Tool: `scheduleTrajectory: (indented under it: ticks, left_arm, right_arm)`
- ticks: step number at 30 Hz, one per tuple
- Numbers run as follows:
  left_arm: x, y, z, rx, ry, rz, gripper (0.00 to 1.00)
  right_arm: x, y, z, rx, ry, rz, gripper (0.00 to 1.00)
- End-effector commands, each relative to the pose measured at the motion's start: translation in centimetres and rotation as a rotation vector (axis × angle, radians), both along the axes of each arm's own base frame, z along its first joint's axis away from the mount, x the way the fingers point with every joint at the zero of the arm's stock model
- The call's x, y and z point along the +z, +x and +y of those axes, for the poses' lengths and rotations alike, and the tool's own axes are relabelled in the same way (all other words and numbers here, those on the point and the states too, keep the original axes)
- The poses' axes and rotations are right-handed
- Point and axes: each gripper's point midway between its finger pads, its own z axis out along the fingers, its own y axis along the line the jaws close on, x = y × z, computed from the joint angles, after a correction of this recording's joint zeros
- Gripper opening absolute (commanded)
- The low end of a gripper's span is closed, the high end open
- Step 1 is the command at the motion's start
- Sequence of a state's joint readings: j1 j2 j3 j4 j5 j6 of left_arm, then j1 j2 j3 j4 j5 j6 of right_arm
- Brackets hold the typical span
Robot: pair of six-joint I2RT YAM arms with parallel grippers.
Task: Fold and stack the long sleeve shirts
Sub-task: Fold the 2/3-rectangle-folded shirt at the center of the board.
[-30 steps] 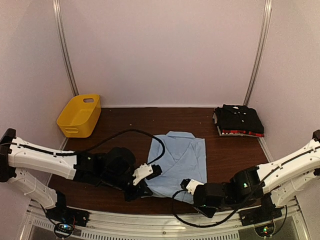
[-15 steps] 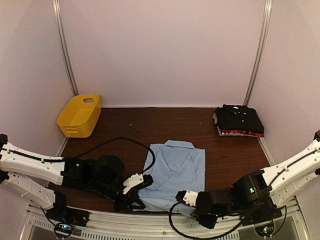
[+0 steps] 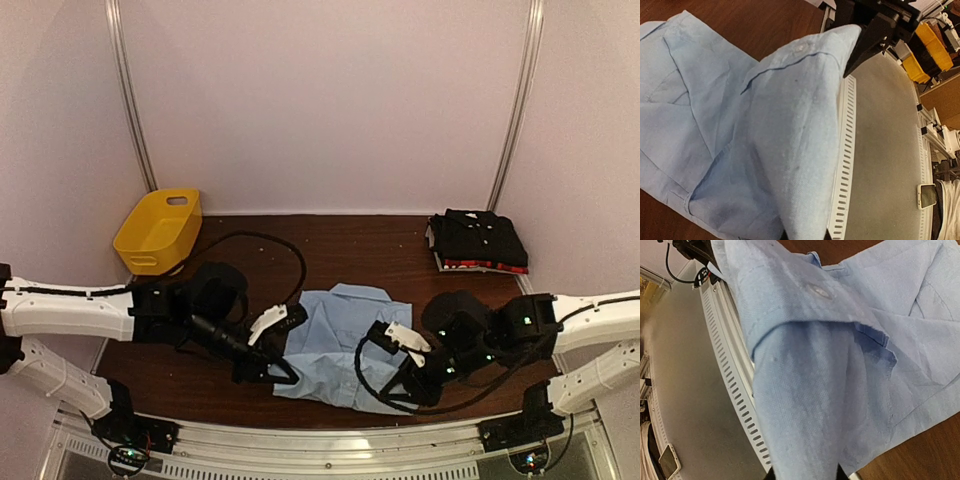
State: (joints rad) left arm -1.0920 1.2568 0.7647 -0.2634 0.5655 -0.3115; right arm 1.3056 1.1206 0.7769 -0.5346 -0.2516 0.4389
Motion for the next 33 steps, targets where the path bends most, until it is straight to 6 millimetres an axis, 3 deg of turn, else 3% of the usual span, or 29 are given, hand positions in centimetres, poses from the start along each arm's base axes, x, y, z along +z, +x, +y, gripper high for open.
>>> scheduleTrajectory:
  ticks: [1, 8, 16, 26, 33]
  left_arm:
    - [4.4, 3.0, -1.4, -0.043, -0.152, -0.046, 0.0]
    - [4.0, 7.6, -1.3, -0.018, -0.167, -0.015, 0.0]
    - [3.8, 11.8, -1.6, 0.022, -0.192, 0.026, 0.03]
    - [2.3, 16.3, -2.8, 0.031, -0.201, 0.077, 0.09]
    - [1.7, 19.7, -3.4, 0.045, -0.227, 0.086, 0.31]
  right_arm:
    - [3.0, 2.3, 0.2, 0.031, 0.138, 0.031, 0.2]
    - [1.7, 8.4, -1.6, -0.099, 0.106, 0.062, 0.31]
    - [1.5, 12.2, -2.4, -0.18, 0.145, 0.069, 0.34]
    - [1.5, 15.7, -3.5, -0.236, 0.204, 0.069, 0.05]
    - [0.8, 18.6, -4.8, -0.291, 0.229, 0.087, 0.0]
